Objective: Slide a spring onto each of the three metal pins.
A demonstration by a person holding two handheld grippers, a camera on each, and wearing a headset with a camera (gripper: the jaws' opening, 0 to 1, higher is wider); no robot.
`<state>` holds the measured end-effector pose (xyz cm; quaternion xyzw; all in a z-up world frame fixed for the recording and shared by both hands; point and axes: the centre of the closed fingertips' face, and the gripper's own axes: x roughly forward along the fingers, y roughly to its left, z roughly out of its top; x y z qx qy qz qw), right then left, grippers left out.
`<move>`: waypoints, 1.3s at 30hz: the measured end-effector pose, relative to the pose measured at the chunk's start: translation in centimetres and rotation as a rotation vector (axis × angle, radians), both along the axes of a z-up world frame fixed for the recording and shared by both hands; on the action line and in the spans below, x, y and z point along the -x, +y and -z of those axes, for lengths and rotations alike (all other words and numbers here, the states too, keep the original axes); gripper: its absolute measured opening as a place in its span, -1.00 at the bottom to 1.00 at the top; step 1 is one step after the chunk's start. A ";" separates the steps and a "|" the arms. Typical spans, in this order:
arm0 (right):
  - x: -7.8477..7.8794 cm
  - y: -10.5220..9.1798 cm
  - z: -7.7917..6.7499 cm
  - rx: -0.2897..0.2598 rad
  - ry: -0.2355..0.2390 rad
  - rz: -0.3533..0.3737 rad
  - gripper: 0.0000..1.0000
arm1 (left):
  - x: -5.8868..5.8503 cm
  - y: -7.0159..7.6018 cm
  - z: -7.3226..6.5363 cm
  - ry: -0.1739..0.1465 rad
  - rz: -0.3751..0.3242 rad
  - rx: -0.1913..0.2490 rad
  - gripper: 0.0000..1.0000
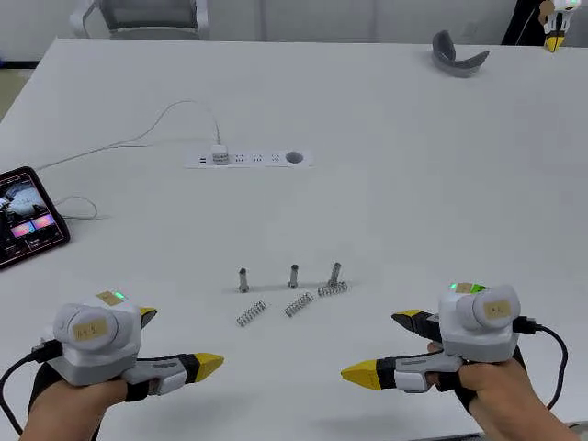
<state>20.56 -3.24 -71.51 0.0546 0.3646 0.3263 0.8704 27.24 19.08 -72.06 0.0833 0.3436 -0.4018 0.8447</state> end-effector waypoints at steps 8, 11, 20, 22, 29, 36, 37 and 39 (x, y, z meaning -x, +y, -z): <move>0.1 0.2 -0.2 -0.003 -0.001 -0.005 0.83 | -0.1 -1.1 0.2 0.003 0.056 -0.022 0.61; 0.1 0.3 -0.3 -0.001 -0.003 -0.003 0.83 | -0.1 -1.7 0.1 0.003 0.076 -0.027 0.60; 0.6 0.4 0.1 0.003 0.012 -0.006 0.81 | -0.6 -3.0 0.7 0.015 0.135 -0.044 0.57; 0.8 0.5 0.3 0.002 0.017 -0.007 0.81 | -0.7 -3.3 0.9 0.015 0.143 -0.048 0.57; 1.3 0.3 0.4 -0.007 0.025 0.012 0.80 | -0.6 -4.0 1.9 0.034 0.178 -0.069 0.55; 1.3 0.1 0.4 -0.010 0.021 0.025 0.80 | -0.7 -4.9 2.7 0.047 0.204 -0.079 0.52; 1.3 0.1 0.4 -0.010 0.021 0.026 0.80 | -0.8 -5.0 2.8 0.049 0.206 -0.080 0.51; 1.3 0.1 0.4 -0.011 0.021 0.027 0.80 | -1.0 -5.2 3.1 0.051 0.208 -0.085 0.49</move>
